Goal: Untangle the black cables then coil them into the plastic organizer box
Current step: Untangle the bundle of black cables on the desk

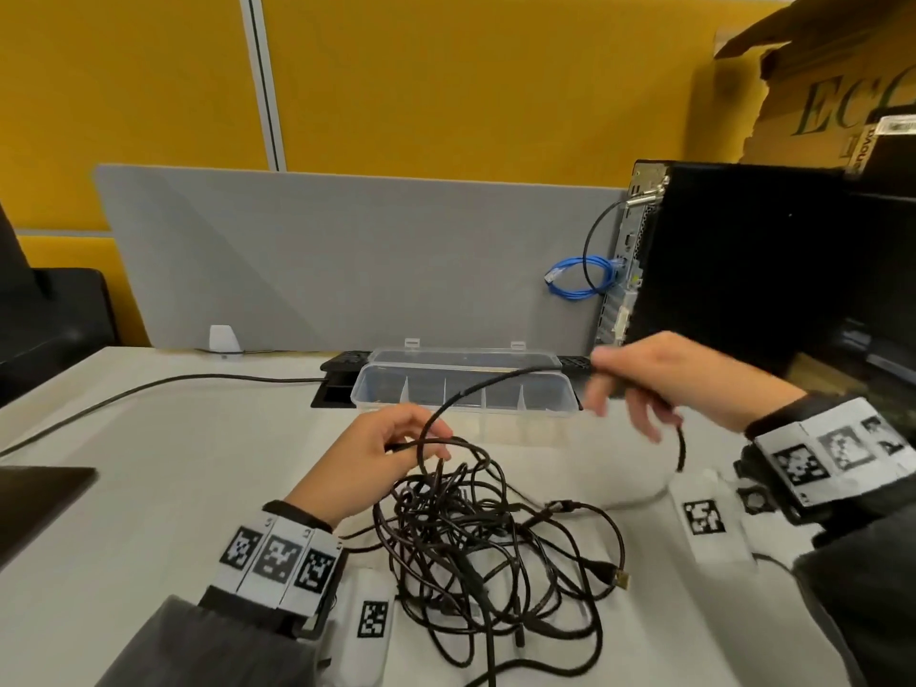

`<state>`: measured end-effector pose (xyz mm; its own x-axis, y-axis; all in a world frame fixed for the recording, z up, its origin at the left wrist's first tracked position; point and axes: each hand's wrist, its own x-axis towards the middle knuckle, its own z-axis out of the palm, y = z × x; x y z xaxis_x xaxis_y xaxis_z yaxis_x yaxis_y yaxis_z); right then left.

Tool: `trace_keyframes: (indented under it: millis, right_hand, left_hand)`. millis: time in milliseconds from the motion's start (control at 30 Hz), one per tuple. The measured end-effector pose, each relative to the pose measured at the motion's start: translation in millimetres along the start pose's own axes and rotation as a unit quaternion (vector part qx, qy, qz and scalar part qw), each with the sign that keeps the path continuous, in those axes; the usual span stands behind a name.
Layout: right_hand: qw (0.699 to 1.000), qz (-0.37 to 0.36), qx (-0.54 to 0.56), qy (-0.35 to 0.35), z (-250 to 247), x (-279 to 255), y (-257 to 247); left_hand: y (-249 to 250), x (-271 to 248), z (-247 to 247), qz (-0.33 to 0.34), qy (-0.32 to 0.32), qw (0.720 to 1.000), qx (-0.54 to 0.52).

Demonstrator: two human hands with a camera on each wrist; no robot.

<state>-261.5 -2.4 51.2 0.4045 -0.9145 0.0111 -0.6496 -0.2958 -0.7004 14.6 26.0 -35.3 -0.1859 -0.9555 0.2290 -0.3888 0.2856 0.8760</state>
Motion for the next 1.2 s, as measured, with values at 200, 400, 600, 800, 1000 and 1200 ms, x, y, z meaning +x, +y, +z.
trace_keyframes:
  millis: [200, 400, 600, 800, 1000, 1200]
  right_hand:
    - [0.985, 0.060, 0.031, -0.157, 69.2, 22.1, 8.8]
    - [0.991, -0.025, 0.060, -0.118, 82.4, 35.4, 7.0]
    - [0.959, -0.042, -0.008, 0.280, 27.3, 26.7, 30.8]
    - [0.943, 0.069, -0.221, 0.240, -4.2, 18.0, 82.1]
    - [0.925, 0.163, -0.284, 0.192, -0.3, 20.8, 108.1]
    - [0.938, -0.045, -0.283, 0.196, 24.9, 13.9, 58.3]
  left_hand:
    - [6.9, -0.4, 8.1, 0.043, -0.021, 0.998, -0.038]
    - [7.9, -2.3, 10.1, 0.044, -0.025, 0.996, -0.077]
    - [4.6, -2.9, 1.9, -0.037, -0.027, 0.997, -0.061]
    - [7.4, -5.7, -2.1, -0.042, -0.056, 0.994, -0.085]
    - [9.0, -4.6, 0.9, -0.050, -0.007, 0.990, -0.135]
    - [6.0, -2.0, 3.4, -0.062, 0.018, 0.990, -0.127]
